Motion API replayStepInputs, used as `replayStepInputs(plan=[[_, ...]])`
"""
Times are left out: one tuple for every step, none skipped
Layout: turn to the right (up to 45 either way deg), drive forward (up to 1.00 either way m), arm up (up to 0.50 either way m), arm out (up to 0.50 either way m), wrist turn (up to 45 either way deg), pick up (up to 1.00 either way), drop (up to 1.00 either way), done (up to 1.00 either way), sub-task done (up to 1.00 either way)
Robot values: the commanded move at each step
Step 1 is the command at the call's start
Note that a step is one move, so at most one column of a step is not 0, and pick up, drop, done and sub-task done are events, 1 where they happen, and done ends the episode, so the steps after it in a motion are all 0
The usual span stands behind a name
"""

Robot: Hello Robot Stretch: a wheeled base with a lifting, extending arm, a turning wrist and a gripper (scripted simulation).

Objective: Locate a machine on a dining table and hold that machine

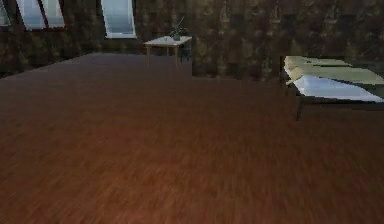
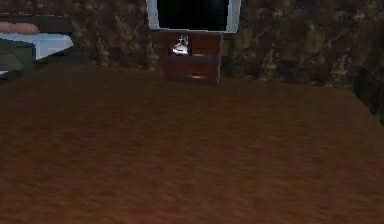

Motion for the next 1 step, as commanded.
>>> replayStepInputs(plan=[[0.0,1.0,0.0,0.0,0.0,0.0,0.0,0.0,0.0]])
